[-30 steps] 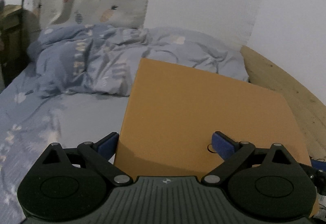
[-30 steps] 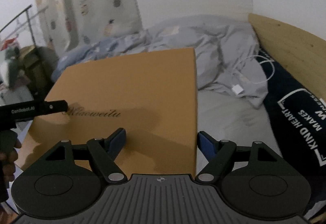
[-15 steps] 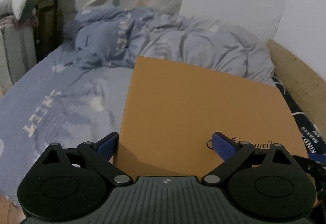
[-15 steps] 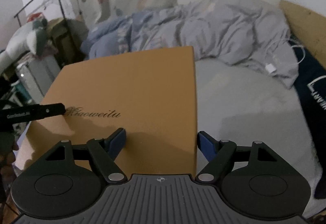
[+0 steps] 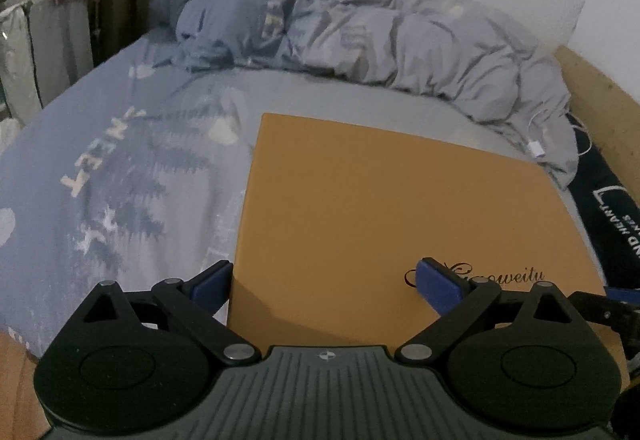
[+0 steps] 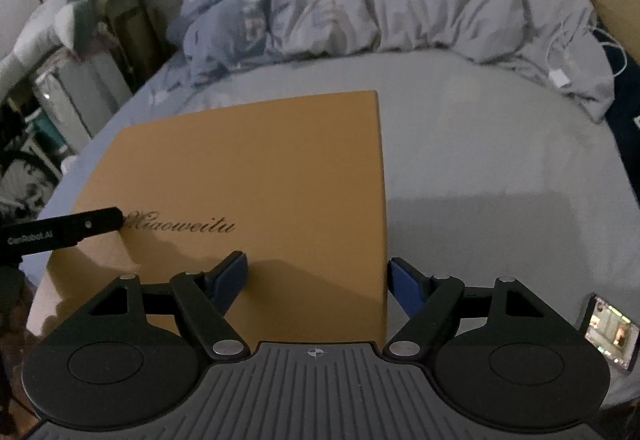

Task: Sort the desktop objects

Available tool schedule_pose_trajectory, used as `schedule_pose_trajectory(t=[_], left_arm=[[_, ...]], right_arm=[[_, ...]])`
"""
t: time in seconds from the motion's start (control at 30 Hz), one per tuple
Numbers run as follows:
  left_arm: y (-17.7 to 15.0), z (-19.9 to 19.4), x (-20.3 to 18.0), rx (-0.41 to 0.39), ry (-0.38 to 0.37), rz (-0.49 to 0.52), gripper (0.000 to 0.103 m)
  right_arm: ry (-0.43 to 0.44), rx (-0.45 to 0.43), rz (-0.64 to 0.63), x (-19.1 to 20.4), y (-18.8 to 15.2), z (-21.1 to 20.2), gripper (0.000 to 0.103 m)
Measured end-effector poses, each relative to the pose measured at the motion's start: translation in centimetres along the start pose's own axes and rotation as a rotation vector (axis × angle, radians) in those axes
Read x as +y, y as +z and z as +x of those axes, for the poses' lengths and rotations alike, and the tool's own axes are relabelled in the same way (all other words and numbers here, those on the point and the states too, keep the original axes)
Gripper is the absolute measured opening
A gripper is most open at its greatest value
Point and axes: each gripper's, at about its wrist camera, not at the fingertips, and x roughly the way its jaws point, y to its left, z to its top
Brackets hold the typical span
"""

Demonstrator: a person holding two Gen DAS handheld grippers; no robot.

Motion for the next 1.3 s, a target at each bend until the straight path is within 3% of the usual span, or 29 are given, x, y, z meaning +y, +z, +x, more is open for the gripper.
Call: schedule_pose_trajectory(t=[0.23,1.07,1.3], left_arm=[[-2.0,1.4,0.8,0.044,0.013,-0.005,0.1],[-3.5,4.5,1.7,0.093,0.027,-0.009,0.1],[-3.8,4.5,0.0,0.089,0.032,0.056,0.1]], right_arm=[[-0.001,0.054,0.002,-0.5,-3.1,2.5,0.079],[-0.036,0.111,-0.03,0.3,-4.0,6.5,0.079],[-0.049,0.114,-0.029,0.0,-4.9,6.5,0.079]])
